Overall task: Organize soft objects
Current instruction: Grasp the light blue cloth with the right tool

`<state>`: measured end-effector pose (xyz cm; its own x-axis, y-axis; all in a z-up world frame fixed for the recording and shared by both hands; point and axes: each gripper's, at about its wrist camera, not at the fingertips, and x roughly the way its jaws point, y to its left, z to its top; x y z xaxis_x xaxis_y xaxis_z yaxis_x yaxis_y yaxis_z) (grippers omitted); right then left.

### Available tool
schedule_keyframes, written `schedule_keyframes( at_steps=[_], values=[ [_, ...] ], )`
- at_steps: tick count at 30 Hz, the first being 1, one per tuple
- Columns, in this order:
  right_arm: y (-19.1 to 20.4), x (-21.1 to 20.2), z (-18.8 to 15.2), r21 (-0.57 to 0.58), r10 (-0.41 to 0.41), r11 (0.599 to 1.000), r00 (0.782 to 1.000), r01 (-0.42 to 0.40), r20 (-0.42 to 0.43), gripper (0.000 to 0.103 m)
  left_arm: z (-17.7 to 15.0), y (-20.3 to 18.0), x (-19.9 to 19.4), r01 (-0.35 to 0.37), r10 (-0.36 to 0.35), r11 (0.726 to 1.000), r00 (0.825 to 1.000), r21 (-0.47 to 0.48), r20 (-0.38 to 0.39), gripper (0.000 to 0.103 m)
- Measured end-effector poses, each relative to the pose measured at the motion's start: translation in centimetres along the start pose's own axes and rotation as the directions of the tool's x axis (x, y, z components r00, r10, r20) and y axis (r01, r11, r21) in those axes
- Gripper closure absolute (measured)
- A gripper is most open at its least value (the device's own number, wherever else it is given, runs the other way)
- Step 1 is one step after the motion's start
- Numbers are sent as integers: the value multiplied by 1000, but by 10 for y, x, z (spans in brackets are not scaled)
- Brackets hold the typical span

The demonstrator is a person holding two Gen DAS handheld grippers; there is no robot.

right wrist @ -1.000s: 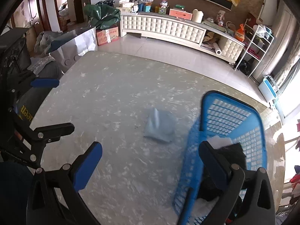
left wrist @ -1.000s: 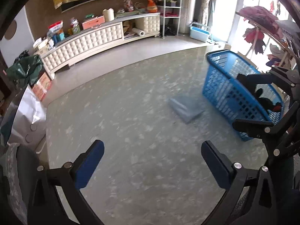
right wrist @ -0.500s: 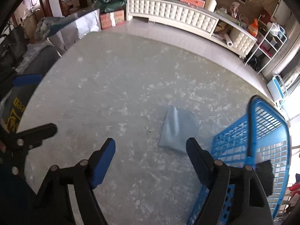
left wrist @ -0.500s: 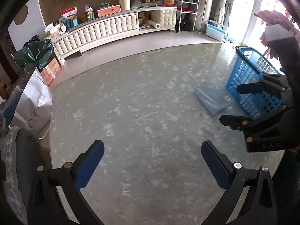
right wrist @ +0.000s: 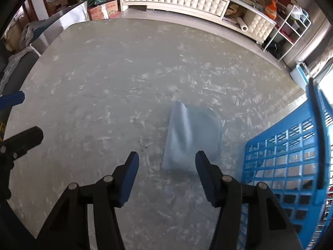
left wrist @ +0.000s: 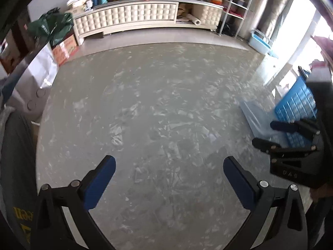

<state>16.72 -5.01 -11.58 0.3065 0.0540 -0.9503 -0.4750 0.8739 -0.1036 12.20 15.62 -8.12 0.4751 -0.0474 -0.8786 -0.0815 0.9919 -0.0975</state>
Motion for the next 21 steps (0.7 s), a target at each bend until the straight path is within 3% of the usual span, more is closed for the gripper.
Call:
schedule_keyframes(
  at_steps=[7,11,16,18,21],
  values=[
    [-8,22,8,30,-20,999,1000,21,-16,57,3,-4,9,-11,11,1000,1000,17,-2,0],
    [-14,26,9,36,-32,999,999,32,2,79,3,-9,15,-4,5,999,999,37,-34,0],
    [-16,26,10,26,-1,1000,1000,0,18,89,1,-16,12,-8,10,997,1000,70,-29,0],
    [-14,26,8,37,11,999,1000,-11,16,98,1,-16,11,-5,7,997,1000,74,-27,0],
    [-14,23,6,67,25,997,1000,-26,16,100,2,-17,7,1,0,997,1000,77,-17,0]
  ],
)
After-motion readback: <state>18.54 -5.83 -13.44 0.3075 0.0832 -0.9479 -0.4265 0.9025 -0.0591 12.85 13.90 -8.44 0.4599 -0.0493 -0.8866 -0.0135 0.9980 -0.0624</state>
